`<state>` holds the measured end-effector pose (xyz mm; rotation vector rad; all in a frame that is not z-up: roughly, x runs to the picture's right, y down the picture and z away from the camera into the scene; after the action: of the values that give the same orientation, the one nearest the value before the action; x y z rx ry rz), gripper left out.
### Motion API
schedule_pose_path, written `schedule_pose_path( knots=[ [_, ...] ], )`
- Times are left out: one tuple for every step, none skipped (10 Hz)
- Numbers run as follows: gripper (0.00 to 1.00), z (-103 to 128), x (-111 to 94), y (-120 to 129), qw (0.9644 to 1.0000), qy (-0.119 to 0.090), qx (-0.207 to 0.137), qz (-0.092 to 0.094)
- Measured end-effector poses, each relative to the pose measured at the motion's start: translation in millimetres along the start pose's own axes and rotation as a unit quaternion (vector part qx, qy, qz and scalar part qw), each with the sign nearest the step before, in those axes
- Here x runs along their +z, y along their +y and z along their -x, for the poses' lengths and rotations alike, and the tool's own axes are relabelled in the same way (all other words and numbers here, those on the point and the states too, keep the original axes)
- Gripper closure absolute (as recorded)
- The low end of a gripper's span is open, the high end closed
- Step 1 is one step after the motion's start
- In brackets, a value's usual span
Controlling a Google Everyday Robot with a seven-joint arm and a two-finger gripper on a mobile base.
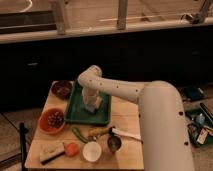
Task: Wipe tray with sponge
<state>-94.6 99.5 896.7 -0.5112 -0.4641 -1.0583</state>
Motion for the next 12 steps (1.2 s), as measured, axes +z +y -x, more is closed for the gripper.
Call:
schedule_pose_path(
  knots=[
    [1.00, 7.9, -0.4, -8.3, 0.9999, -0.003, -0.016, -0.004],
    [1.00, 14.0, 0.1, -10.0, 0.9997, -0.007, -0.025, -0.005],
    [1.00, 21.4, 2.0, -9.5, 0.9994, -0.011, -0.032, -0.005],
    [1.00, 27.3, 3.8, -5.8, 0.9993, -0.015, -0.035, -0.003],
    [1.00, 30.2, 4.2, 2.9, 0.9994, -0.016, -0.030, -0.001],
    [1.00, 28.3, 3.8, 10.7, 0.9996, -0.015, -0.025, 0.000],
    [1.00, 25.0, 1.8, 18.2, 0.9998, -0.013, -0.017, 0.001],
    [1.00, 17.8, -1.8, 19.1, 0.9999, -0.007, -0.014, 0.001],
    [1.00, 12.7, -3.7, 17.4, 0.9999, -0.004, -0.013, 0.001],
    [1.00, 6.3, -7.0, 11.1, 0.9998, 0.000, -0.017, 0.001],
    [1.00, 3.9, -8.4, 5.2, 0.9997, 0.001, -0.024, 0.002],
    [1.00, 4.2, -8.7, -1.2, 0.9995, 0.001, -0.032, 0.000]
  ],
)
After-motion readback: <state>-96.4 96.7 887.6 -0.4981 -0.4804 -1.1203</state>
